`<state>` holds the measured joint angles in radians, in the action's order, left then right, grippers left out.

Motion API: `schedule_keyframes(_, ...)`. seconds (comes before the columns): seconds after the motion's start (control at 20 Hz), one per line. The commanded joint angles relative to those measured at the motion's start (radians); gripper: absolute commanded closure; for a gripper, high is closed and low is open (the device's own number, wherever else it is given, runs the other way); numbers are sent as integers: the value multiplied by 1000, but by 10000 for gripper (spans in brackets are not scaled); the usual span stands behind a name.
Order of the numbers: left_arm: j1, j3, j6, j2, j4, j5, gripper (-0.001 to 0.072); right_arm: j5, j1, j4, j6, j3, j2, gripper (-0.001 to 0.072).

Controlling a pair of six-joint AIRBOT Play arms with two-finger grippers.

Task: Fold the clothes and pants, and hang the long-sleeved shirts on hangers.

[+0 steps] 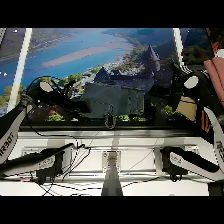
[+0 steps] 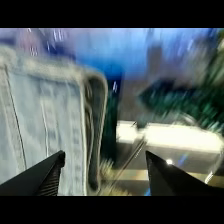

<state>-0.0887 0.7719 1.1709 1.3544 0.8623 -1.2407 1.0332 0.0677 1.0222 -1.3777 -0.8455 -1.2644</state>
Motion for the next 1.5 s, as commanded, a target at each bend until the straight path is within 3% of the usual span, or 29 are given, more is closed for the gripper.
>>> schedule_keyframes(0.0, -1, 0, 0, 1, 0, 2, 25, 125, 41, -209, 124, -2, -138, 93)
schedule_keyframes(0.3, -1, 0, 0, 8, 1, 11, 25, 16, -43, -460, 177, -3, -346, 90)
schedule_keyframes(0.4, -1, 0, 0, 10, 1, 45, 25, 21, -81, -526, 265, -3, -368, 123)
schedule_keyframes(0.45, -1, 0, 0, 13, 0, 71, 25, 12, -105, -538, 312, -5, -368, 254)
schedule_keyframes(0.5, -1, 0, 0, 14, 0, 100, 24, 13, -129, -543, 386, -17, -367, 477)
schedule_keyframes(0.55, 1, 1, 0, 13, 0, 126, 25, 24, -151, -542, 445, -41, -365, 643)
schedule_keyframes(0.6, 5, 7, -1, 13, 2, 144, 24, 31, -168, -540, 463, -75, -360, 674)
schedule_keyframes(0.75, 36, 73, -2, 9, 34, 145, 25, 49, -180, -484, 446, -233, -301, 674)
schedule_keyframes(0.85, 73, 156, 0, -8, 94, 143, 25, 37, -161, -370, 359, -365, -231, 674)
schedule_keyframes(1.2, 155, 453, 0, -209, 93, 131, 25, 27, 103, 183, -197, -756, 92, 674)
schedule_keyframes(1.35, 153, 467, 0, -327, 9, 167, 26, 102, 303, 376, -507, -834, 224, 674)
schedule_keyframes(1.45, 153, 467, 0, -378, -28, 167, 26, 202, 462, 418, -666, -863, 298, 674)
